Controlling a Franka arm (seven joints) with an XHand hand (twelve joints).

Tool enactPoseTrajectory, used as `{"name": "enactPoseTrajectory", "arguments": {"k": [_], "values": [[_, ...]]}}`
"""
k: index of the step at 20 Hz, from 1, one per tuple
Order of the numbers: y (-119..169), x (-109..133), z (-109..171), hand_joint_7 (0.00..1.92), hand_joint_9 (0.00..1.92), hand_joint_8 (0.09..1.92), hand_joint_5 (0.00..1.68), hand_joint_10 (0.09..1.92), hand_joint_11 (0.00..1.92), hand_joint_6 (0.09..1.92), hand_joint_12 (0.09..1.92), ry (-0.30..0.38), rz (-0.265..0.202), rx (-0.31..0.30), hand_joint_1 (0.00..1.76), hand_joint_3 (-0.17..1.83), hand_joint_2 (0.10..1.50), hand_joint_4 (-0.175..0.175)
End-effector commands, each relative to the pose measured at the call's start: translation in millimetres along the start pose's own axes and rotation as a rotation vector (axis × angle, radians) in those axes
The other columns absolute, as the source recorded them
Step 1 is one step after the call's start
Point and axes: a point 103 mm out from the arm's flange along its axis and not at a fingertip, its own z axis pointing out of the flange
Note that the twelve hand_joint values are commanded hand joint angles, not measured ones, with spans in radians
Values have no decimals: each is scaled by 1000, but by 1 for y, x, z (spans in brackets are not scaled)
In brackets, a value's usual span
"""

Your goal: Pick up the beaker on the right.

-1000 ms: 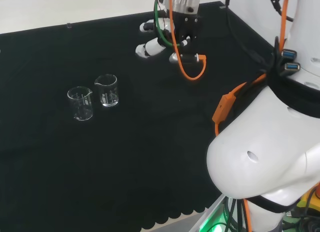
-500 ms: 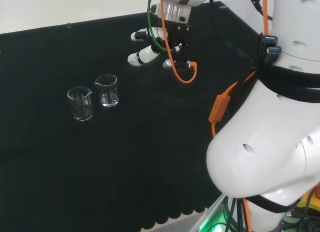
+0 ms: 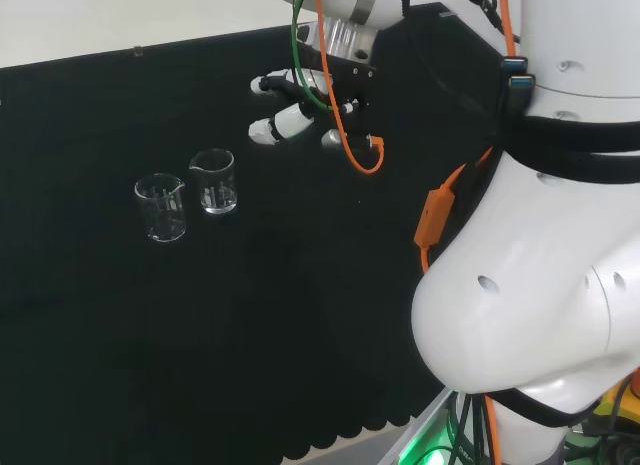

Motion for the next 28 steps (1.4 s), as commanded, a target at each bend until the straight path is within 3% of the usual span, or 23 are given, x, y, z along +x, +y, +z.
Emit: {"name": "enactPoseTrajectory", "arguments": {"k": [1,14,28], "values": [[11,-7,16,26,164,595,189,708,0,87,1023,42,-43,13,751,624,580,-74],[27,-23,41,114,258,627,231,700,0,87,1135,155,-91,-13,792,669,518,-80],[40,-27,72,128,261,629,244,691,0,87,1124,214,-155,35,794,672,510,-79]]}}
